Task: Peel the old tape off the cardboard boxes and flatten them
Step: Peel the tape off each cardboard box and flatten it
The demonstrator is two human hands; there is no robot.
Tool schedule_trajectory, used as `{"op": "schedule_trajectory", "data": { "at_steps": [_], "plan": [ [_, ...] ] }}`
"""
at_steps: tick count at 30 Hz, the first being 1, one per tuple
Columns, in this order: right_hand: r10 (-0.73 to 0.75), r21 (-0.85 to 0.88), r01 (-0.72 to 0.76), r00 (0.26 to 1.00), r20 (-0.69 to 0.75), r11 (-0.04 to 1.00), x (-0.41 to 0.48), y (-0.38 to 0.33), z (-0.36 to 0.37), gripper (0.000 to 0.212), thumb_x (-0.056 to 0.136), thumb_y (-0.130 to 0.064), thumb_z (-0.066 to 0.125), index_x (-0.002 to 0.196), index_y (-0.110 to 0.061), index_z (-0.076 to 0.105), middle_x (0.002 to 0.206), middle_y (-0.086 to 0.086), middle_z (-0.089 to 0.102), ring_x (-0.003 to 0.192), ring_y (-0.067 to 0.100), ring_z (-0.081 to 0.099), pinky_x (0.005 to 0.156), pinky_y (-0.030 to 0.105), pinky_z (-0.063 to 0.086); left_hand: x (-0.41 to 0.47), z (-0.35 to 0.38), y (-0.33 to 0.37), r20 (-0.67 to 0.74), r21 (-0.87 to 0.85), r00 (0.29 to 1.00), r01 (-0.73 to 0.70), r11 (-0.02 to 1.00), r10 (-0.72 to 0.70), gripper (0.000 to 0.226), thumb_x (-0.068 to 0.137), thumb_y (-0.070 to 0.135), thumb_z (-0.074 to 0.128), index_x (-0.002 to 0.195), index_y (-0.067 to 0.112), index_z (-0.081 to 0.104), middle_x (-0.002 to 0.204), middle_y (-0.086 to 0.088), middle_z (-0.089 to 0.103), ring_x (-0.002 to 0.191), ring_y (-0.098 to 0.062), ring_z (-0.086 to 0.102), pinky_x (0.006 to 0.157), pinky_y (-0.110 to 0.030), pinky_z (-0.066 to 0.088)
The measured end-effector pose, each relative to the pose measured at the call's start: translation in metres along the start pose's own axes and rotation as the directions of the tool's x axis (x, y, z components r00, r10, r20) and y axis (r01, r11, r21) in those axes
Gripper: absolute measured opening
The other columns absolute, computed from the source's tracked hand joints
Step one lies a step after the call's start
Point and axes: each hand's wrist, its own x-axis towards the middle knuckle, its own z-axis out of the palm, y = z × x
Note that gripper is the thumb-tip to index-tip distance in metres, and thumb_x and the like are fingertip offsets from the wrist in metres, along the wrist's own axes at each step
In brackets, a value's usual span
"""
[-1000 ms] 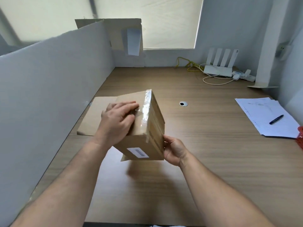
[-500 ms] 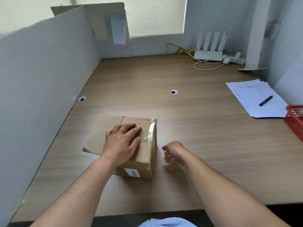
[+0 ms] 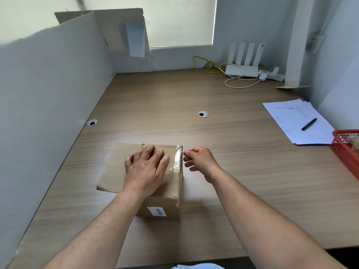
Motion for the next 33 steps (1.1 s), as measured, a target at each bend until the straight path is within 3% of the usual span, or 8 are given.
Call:
{"op": "schedule_trajectory", "data": {
  "at_steps": [2, 6, 8, 12, 16, 19, 29, 33],
  "plan": [
    [-0.020, 0.011, 0.020, 1.000, -0.022, 1.000, 0.003, -0.005, 0.004, 0.013, 0.092, -0.017, 0.052, 0.083, -0.012, 0.059, 0.077, 0.002, 0.061, 0.059, 0.013, 0.057, 0.057, 0.027, 0.042, -0.003, 0.003, 0.005, -0.005, 0.095, 1.000, -0.004, 0.996, 0.005, 0.082, 0.082, 0.076, 0.001, 0.146, 0.036, 0.033, 0.158, 0.004, 0.019, 0.145, -0.013, 0.006, 0.112, -0.037, -0.001],
    [-0.064, 0.034, 0.065, 0.997, -0.032, 0.997, 0.006, -0.016, 0.009, 0.018, 0.094, -0.024, 0.047, 0.092, -0.014, 0.062, 0.089, 0.001, 0.059, 0.066, 0.013, 0.054, 0.060, 0.027, 0.043, -0.020, 0.008, 0.003, -0.062, 0.186, 0.998, 0.018, 0.982, -0.006, 0.073, 0.088, 0.068, 0.007, 0.149, 0.033, 0.024, 0.159, 0.003, 0.014, 0.146, -0.014, 0.002, 0.113, -0.037, -0.002],
    [-0.090, 0.022, 0.089, 0.993, 0.077, 0.996, 0.005, -0.020, 0.009, 0.021, 0.095, -0.025, 0.048, 0.094, -0.015, 0.066, 0.093, 0.001, 0.063, 0.073, 0.014, 0.055, 0.060, 0.024, 0.044, -0.036, 0.007, 0.002, -0.116, 0.171, 0.993, 0.021, 0.985, -0.001, 0.079, 0.085, 0.069, 0.003, 0.149, 0.031, 0.029, 0.159, 0.001, 0.019, 0.147, -0.015, 0.006, 0.115, -0.037, -0.002],
    [-0.136, 0.007, 0.143, 0.928, 0.345, 0.990, 0.002, -0.021, 0.005, 0.022, 0.092, -0.017, 0.051, 0.088, -0.019, 0.073, 0.095, -0.005, 0.070, 0.086, 0.014, 0.057, 0.064, 0.019, 0.045, -0.066, 0.010, -0.001, -0.202, 0.110, 0.978, -0.029, 0.994, 0.050, 0.070, 0.090, 0.058, 0.024, 0.138, 0.015, 0.051, 0.149, -0.012, 0.040, 0.140, -0.027, 0.032, 0.113, -0.048, 0.015],
    [-0.138, 0.038, 0.139, 0.842, 0.522, 0.990, 0.001, -0.021, -0.002, 0.028, 0.089, -0.008, 0.047, 0.090, -0.014, 0.074, 0.099, 0.000, 0.072, 0.096, 0.016, 0.058, 0.070, 0.026, 0.040, -0.079, 0.013, -0.003, -0.232, 0.128, 0.971, -0.035, 0.991, 0.064, 0.074, 0.095, 0.059, 0.013, 0.138, 0.011, 0.050, 0.148, -0.015, 0.040, 0.138, -0.028, 0.029, 0.111, -0.052, 0.017],
    [-0.139, 0.059, 0.130, 0.791, 0.596, 0.990, 0.002, -0.026, -0.007, 0.026, 0.080, -0.016, 0.050, 0.090, -0.014, 0.074, 0.103, 0.003, 0.071, 0.100, 0.017, 0.058, 0.074, 0.025, 0.043, -0.079, 0.014, -0.003, -0.239, 0.149, 0.969, -0.033, 0.988, 0.069, 0.069, 0.093, 0.056, 0.025, 0.138, 0.011, 0.051, 0.148, -0.016, 0.040, 0.138, -0.028, 0.030, 0.110, -0.054, 0.019],
    [-0.123, 0.014, 0.147, 0.769, 0.627, 0.989, 0.003, -0.040, -0.009, 0.009, 0.072, -0.015, 0.063, 0.074, -0.019, 0.071, 0.091, -0.001, 0.071, 0.083, 0.006, 0.060, 0.073, 0.023, 0.038, -0.079, 0.013, -0.004, -0.200, 0.161, 0.979, -0.011, 0.987, 0.044, 0.073, 0.096, 0.059, 0.011, 0.140, 0.013, 0.047, 0.150, -0.014, 0.038, 0.140, -0.027, 0.028, 0.111, -0.053, 0.018],
    [-0.100, -0.039, 0.163, 0.757, 0.646, 0.986, 0.001, -0.044, -0.008, 0.015, 0.075, -0.017, 0.063, 0.087, -0.016, 0.071, 0.089, -0.005, 0.069, 0.080, 0.002, 0.058, 0.071, 0.020, 0.039, -0.079, 0.013, -0.004, -0.197, 0.164, 0.979, -0.009, 0.986, 0.042, 0.073, 0.096, 0.059, 0.011, 0.141, 0.013, 0.046, 0.150, -0.014, 0.037, 0.140, -0.027, 0.028, 0.111, -0.053, 0.017]
  ]
}}
